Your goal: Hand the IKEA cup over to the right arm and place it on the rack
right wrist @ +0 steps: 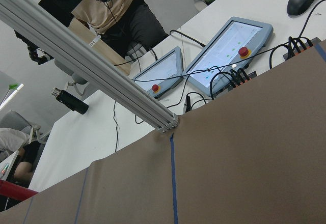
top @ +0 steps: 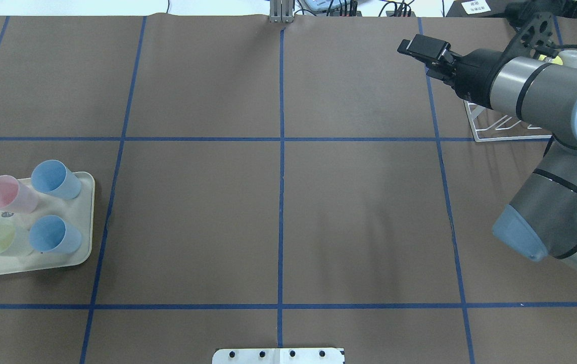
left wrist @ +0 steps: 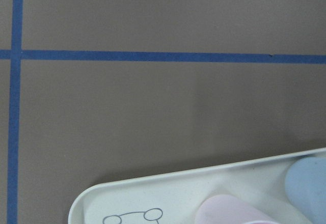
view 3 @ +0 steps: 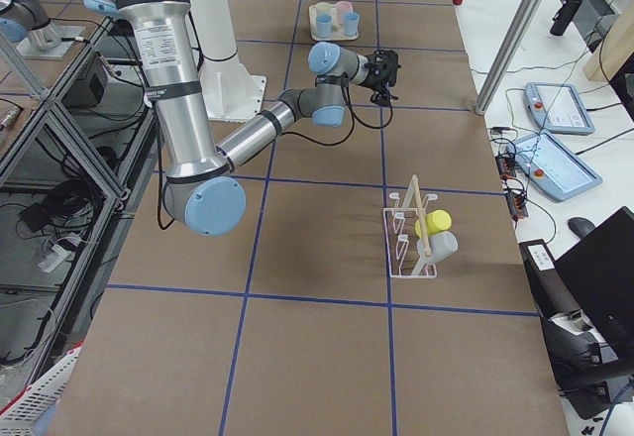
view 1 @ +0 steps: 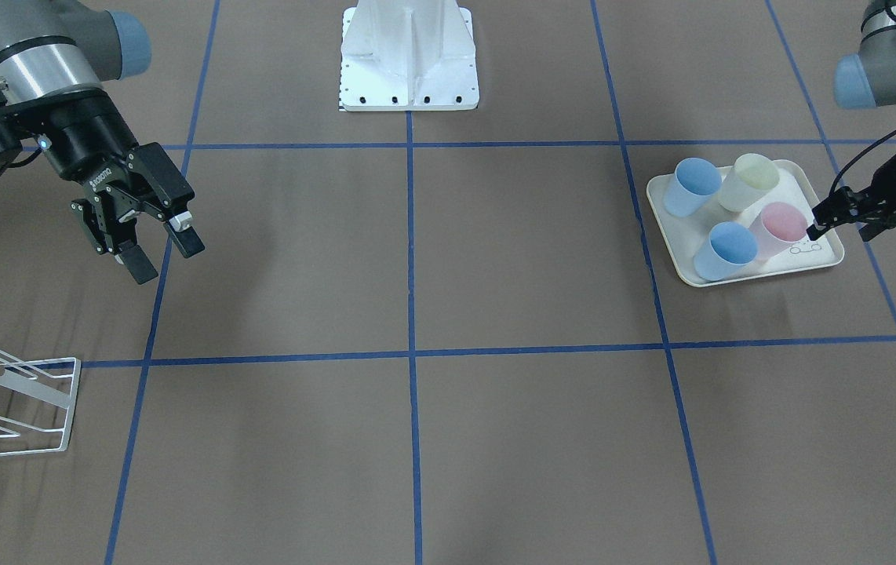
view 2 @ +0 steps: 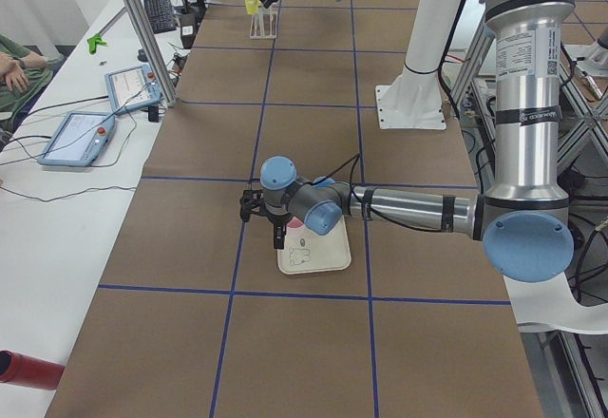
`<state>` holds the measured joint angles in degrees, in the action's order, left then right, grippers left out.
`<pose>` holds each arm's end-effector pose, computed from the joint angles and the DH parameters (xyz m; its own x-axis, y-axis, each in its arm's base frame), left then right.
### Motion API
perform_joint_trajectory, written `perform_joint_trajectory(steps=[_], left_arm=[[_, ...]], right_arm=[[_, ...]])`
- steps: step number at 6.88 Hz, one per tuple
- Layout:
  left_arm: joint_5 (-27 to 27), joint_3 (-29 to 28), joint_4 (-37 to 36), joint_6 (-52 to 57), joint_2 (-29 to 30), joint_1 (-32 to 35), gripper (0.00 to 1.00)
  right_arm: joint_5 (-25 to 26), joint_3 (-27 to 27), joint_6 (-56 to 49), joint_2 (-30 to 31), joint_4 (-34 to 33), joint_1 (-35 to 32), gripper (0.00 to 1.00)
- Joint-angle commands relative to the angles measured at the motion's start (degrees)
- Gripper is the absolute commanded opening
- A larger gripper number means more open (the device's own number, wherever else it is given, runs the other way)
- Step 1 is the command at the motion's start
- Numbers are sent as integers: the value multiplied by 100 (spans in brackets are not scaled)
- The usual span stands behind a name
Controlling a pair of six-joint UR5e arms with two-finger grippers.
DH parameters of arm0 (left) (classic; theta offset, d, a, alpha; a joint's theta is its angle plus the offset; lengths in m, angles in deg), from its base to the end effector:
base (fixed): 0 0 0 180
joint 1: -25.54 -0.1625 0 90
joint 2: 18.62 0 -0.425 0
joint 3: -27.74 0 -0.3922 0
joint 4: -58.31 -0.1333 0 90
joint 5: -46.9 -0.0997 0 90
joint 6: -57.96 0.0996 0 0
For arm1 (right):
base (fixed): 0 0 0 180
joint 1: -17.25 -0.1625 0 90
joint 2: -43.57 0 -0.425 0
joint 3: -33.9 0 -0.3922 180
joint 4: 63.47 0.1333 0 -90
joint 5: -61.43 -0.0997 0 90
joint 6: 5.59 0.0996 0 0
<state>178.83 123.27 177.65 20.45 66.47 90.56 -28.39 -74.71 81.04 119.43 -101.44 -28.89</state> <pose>0.1419 -0.4625 0.5961 0.6459 0.0110 -0.7633 0.0346 0.9984 0.0436 -0.2792 -0.4833 0.2722 0.1054 0.0249 0.9941 -0.7182 0.6933 0.0588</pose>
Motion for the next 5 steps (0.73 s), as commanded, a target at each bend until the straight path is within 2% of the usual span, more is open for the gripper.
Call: perform_joint_trajectory(steps=[1,3,4,5], left_arm=[[0,0,1,-1,-28,-164,100],[0,0,1,-2,-28,-323,96],[9,0,1,-1,-28,-332,64],[0,0,1,-1,-19,-332,28]], right_arm=[[0,7,-15,-1,0,0,100],[-9,-2,-15,8,9,0,100],[-9,-2,-15,8,9,-8,100],[-9,7,-15,8,9,-8,100]])
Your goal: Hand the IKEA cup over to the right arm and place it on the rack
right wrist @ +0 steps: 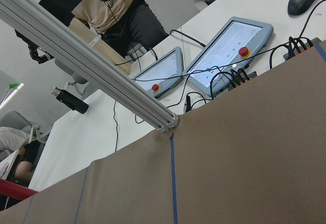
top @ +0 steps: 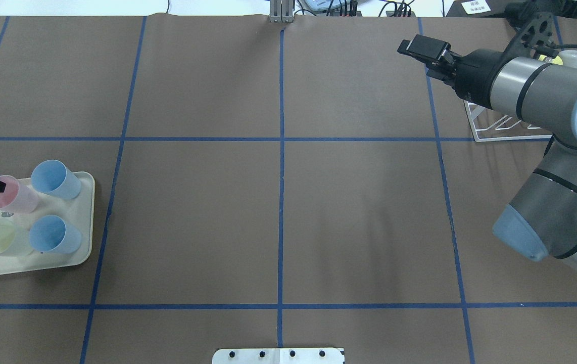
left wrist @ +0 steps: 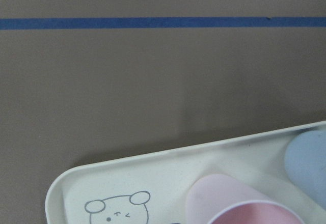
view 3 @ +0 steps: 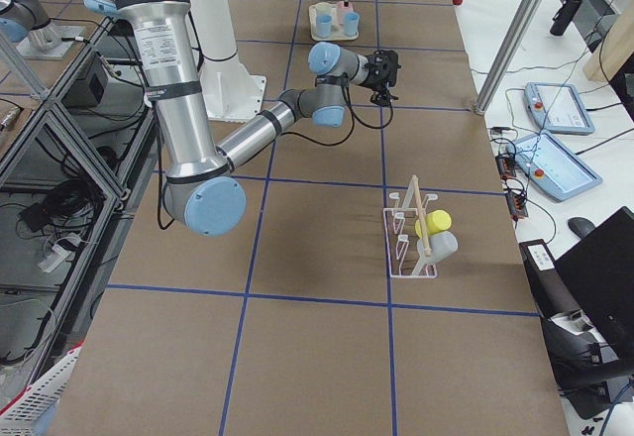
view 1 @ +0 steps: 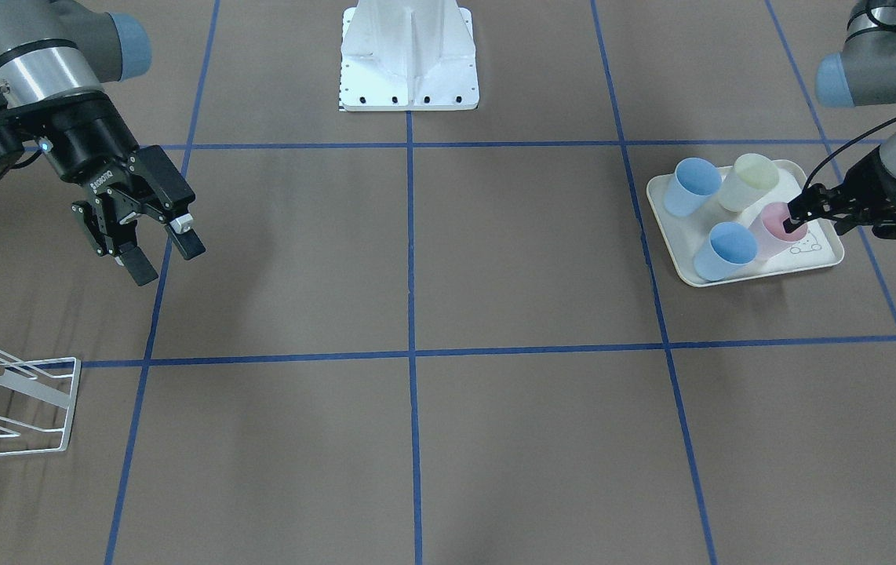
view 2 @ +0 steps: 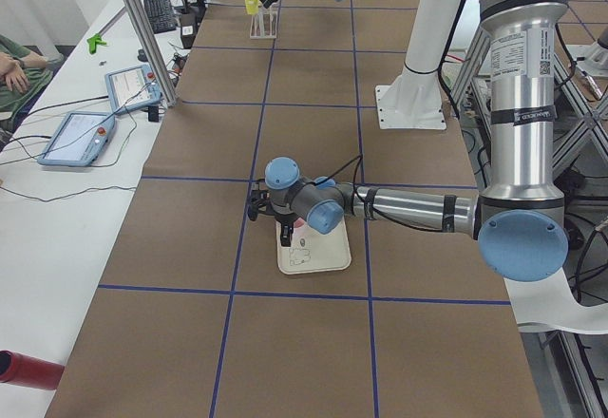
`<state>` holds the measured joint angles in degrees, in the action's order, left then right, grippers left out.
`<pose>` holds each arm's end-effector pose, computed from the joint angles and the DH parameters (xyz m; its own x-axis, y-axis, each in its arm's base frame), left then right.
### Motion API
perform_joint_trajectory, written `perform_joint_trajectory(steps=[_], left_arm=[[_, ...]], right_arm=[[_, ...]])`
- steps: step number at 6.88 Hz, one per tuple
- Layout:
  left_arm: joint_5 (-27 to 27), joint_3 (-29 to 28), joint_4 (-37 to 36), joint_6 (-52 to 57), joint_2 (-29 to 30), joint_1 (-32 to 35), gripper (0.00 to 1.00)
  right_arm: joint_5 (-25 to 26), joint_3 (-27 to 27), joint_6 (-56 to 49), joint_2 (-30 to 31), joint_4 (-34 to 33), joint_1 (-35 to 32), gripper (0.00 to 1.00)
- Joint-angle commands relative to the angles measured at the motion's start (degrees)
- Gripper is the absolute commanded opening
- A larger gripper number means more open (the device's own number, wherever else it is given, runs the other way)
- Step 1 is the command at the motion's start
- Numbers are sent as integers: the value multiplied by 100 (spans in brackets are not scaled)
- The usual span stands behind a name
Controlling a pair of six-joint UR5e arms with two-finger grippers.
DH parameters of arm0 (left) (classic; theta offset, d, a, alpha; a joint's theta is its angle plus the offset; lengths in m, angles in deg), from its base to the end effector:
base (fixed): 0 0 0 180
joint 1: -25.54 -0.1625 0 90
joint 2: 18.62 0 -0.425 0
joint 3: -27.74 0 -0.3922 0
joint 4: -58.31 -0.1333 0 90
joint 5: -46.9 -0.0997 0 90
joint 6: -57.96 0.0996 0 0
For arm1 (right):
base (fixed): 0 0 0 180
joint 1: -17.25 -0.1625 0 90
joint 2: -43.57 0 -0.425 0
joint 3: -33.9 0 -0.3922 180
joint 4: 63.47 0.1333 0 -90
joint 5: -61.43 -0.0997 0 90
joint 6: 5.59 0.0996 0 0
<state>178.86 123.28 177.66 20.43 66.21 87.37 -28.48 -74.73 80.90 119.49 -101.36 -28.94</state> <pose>0.1665 -0.4522 0.5981 0.6455 0.0437 -0.7625 -0.0211 0.9990 0.0394 -0.2786 -0.4832 0.2725 0.1066 0.0227 0.9940 -0.7175 0.6938 0.0611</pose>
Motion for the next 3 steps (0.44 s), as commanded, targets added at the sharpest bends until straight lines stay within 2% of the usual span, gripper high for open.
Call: perform_joint_trajectory(steps=[1,2,3], left_arm=[[-4,-9,0,9,7,-13,5],[-4,-9,-9,-8,7,-30,0],[83,17,-17,-26,-1,-22,0]], right_arm=[[8,26,-1,1,-8,5,100],[0,61,-18,-7,-8,5,100],[0,70,-18,-7,-8,5,100]])
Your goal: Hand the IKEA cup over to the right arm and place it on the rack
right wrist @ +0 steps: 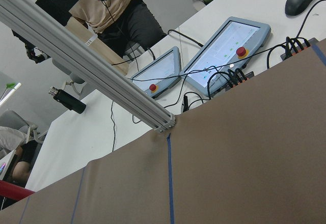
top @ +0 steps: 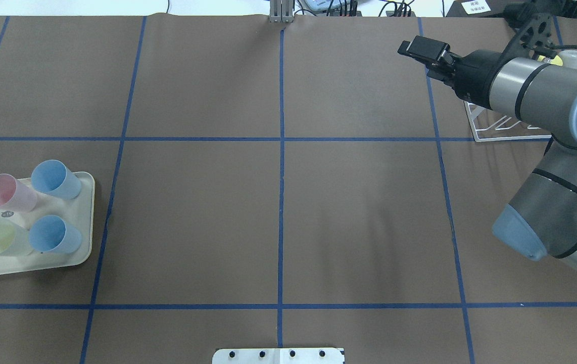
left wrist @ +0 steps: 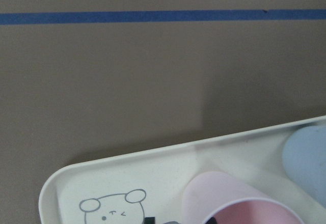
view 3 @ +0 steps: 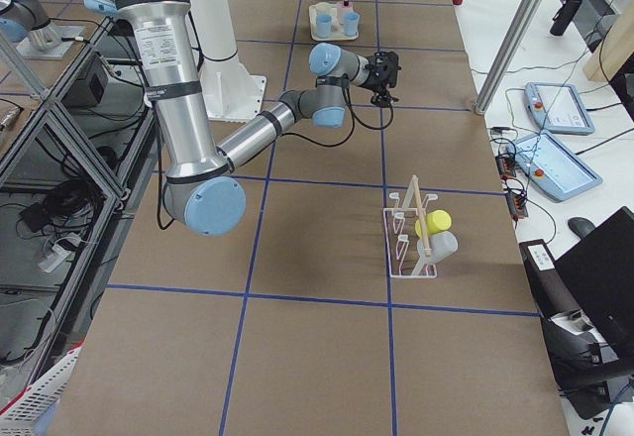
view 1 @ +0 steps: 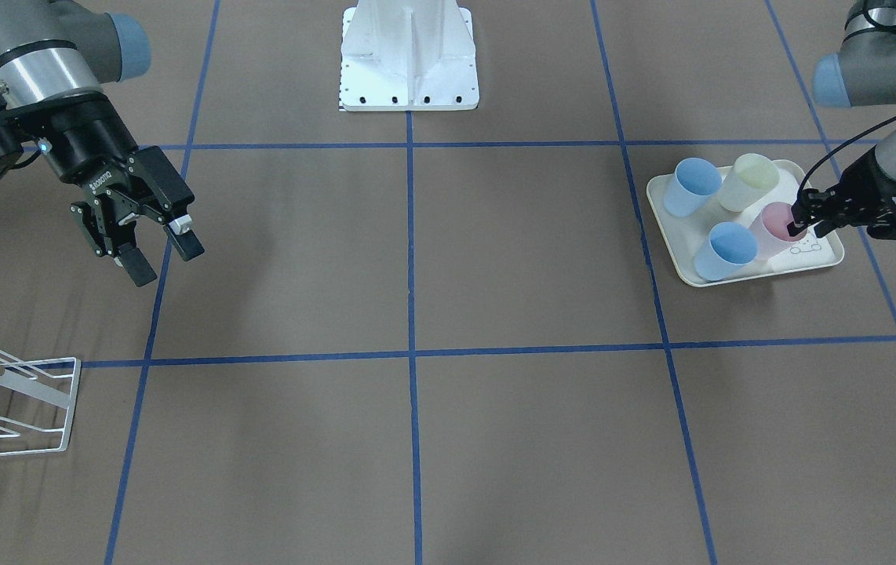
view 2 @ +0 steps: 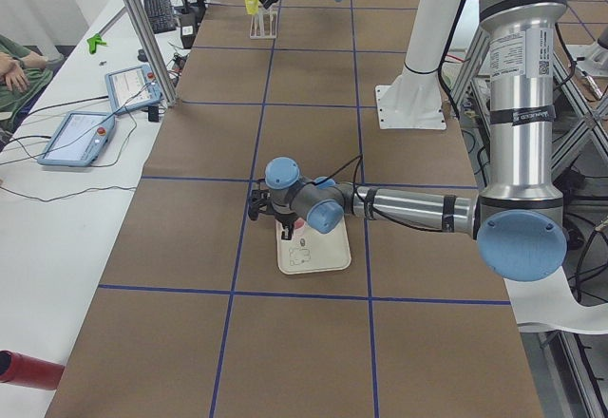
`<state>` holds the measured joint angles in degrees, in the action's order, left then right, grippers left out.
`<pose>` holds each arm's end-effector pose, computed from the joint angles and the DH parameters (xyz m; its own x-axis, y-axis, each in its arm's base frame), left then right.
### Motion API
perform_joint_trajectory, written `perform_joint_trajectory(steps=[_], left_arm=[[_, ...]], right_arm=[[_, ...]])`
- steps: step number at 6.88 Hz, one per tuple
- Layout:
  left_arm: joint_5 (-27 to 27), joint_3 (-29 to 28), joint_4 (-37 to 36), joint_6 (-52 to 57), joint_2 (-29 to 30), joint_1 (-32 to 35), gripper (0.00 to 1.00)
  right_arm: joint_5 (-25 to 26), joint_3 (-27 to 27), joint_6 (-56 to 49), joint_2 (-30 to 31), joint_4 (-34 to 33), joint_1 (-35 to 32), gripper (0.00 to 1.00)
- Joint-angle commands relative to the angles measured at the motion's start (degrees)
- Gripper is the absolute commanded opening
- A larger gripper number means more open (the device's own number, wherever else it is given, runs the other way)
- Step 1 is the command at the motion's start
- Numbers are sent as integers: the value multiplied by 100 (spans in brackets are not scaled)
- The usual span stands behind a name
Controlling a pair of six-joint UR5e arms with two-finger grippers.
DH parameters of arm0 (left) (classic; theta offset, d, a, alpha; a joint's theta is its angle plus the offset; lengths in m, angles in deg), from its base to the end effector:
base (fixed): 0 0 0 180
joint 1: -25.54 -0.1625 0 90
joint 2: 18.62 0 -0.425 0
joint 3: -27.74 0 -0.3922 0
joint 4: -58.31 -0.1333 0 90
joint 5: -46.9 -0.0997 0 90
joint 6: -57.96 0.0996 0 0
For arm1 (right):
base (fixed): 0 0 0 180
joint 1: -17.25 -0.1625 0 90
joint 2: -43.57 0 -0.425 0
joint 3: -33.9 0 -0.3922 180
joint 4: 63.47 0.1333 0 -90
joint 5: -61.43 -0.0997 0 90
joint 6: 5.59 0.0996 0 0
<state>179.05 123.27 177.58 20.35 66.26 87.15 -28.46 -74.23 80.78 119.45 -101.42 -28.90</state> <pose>0.1685 -0.4516 0.5978 0.6436 0.0444 -0.7641 -0.0256 0.9990 0.0364 -0.2809 -0.4851 0.2761 0.1144 0.0277 0.9930 -0.7167 0.6945 0.0632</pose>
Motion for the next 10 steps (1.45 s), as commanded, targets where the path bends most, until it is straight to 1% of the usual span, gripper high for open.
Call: perform_joint_trajectory(steps=[1,2,3,4,5,6,7,8,9,10], left_arm=[[248,105,-18,-53,-33,87,0],[320,271,-45,-53,-277,462,0],[460,343,-54,-18,-332,1170,0],[505,387,-71,-26,-323,1491,0],[496,422,-524,-44,-106,1642,0],[444,483,-1485,-62,566,1670,0],[304,484,-2278,-166,1269,1670,0],[103,362,-2469,-933,1850,1600,0],[118,256,-2392,-1802,2239,1399,0],[118,273,-2087,-2637,2434,1075,0]], right_arm=[[-2,11,-6,-12,8,1,100],[-2,3,-6,-39,8,1,100],[-20,11,-6,-48,-1,1,100],[-46,20,-15,-48,-1,1,100],[-46,11,-6,-48,-1,10,100],[-37,20,3,-48,-1,36,100],[-29,38,64,-74,-10,45,100],[-28,107,82,-91,-1,54,100],[-20,160,143,-109,-1,63,100],[-28,204,605,-118,8,89,100]])
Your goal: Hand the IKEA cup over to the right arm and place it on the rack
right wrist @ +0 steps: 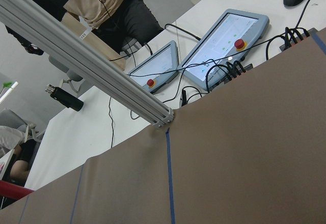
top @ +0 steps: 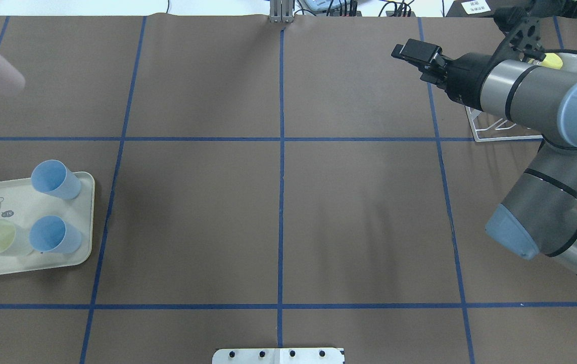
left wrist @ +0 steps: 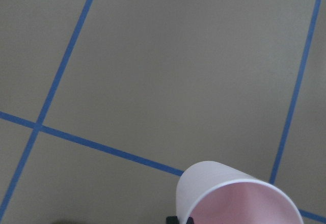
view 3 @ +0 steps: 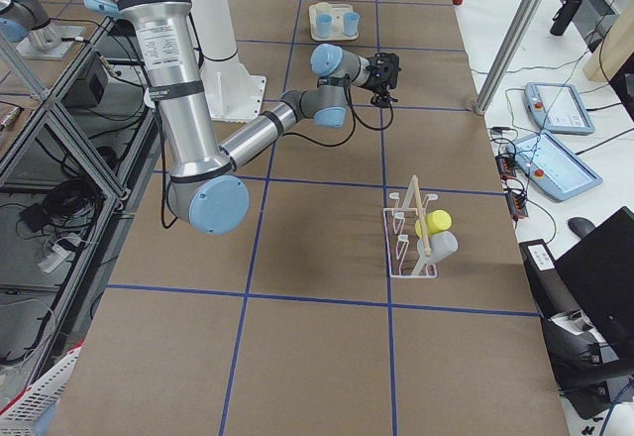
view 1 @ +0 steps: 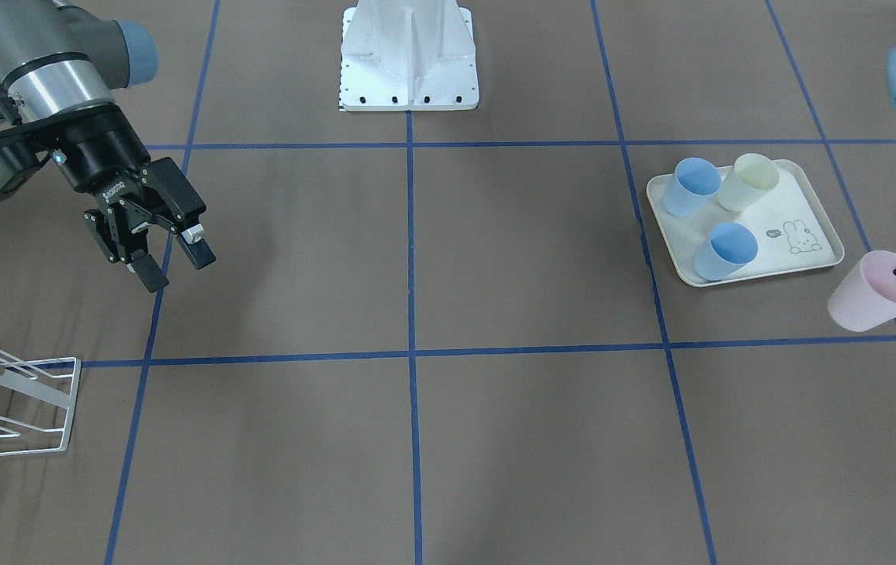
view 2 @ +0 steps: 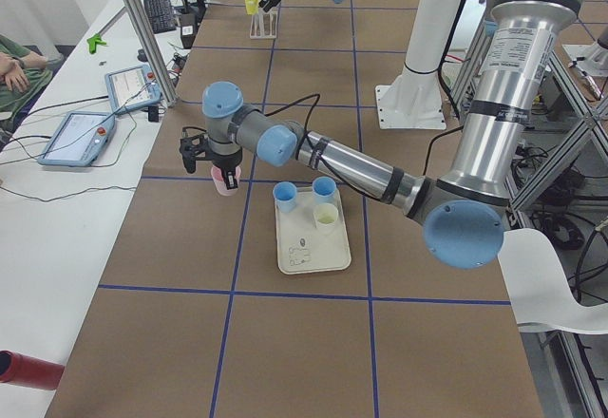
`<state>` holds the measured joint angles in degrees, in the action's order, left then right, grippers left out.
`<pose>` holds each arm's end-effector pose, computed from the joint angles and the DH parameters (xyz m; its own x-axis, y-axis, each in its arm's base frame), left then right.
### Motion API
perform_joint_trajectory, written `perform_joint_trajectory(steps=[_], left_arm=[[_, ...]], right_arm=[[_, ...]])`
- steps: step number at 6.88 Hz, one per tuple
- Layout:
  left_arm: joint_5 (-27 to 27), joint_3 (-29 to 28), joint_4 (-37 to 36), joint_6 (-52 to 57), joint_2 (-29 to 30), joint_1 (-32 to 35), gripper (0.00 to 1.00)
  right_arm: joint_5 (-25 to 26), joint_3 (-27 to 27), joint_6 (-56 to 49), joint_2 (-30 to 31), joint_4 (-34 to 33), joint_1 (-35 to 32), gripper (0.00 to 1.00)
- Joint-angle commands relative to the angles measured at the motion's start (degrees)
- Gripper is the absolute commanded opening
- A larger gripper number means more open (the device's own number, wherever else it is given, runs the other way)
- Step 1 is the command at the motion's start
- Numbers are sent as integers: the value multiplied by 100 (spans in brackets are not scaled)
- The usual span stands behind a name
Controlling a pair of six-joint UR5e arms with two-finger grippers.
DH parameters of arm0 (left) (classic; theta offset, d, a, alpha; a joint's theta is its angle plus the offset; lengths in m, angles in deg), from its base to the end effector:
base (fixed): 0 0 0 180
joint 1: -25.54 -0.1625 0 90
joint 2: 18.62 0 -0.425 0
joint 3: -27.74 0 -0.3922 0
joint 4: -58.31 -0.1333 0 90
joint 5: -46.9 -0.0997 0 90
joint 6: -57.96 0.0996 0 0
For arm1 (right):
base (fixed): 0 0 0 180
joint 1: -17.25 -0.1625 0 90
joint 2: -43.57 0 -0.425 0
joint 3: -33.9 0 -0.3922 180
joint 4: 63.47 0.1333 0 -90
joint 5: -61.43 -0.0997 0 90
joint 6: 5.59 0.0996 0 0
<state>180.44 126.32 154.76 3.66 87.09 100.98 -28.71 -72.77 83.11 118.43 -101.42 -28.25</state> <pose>0.0870 -0.5923 0.4214 0.5332 -0.3704 -0.7606 0.3718 0.9102 -0.1825 -0.2934 -0.4884 0.2775 0.0911 0.0603 0.9940 -0.7097 0.7042 0.0223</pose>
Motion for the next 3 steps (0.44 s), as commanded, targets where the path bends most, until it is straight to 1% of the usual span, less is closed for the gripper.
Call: perform_joint_trajectory(steps=[1,2,3], left_arm=[[-20,-32,1043,-2195,423,-641,0],[-203,-58,2121,-3451,433,-975,0],[-771,-67,3011,-4586,476,-1449,0]], right_arm=[[-3,41,524,-24,103,120,100],[40,84,595,-24,478,304,100],[41,120,692,-24,743,419,100]])
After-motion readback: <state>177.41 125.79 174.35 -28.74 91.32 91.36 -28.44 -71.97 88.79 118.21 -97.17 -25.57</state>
